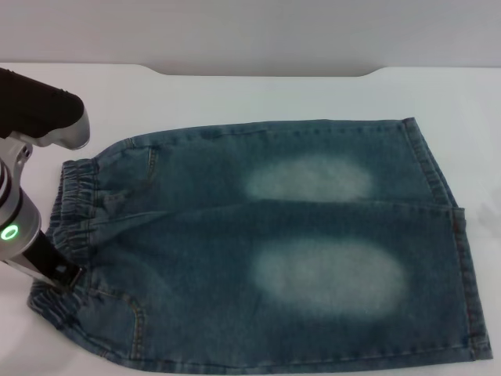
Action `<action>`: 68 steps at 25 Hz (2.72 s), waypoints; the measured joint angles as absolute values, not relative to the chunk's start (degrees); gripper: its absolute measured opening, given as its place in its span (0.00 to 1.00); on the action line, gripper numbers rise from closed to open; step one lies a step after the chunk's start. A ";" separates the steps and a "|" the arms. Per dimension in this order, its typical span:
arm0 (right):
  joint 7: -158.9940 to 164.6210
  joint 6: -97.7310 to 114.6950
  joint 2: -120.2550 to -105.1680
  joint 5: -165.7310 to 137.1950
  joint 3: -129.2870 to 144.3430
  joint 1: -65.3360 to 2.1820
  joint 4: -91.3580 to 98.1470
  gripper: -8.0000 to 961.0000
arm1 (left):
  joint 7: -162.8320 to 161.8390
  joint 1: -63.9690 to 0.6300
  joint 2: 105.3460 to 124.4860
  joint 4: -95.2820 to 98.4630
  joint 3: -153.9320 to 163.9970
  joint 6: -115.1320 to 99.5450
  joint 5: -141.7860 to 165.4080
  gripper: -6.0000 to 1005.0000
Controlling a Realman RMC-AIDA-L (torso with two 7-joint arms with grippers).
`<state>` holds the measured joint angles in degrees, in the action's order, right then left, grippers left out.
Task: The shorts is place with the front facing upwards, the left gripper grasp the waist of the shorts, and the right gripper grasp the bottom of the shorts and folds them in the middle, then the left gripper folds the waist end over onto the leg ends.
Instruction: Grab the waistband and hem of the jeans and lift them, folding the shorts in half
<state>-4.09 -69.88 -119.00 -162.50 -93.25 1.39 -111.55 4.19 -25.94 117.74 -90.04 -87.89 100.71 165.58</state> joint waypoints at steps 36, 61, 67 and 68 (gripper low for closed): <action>-5.64 -89.45 -119.00 -160.04 -86.22 0.97 -113.68 0.74 | 3.86 -27.50 117.84 -91.14 -87.13 100.98 165.59 0.04; -5.87 -87.02 -119.09 -155.66 -85.60 2.50 -107.70 0.73 | 3.16 -29.62 117.80 -90.44 -86.04 100.99 165.58 0.04; -5.90 -86.92 -119.17 -155.65 -85.58 2.64 -107.19 0.73 | 3.16 -30.02 117.77 -90.17 -85.97 100.99 165.58 0.04; -5.91 -86.76 -119.17 -155.65 -85.45 2.64 -106.95 0.73 | 3.16 -30.05 117.77 -90.17 -85.96 100.99 165.58 0.04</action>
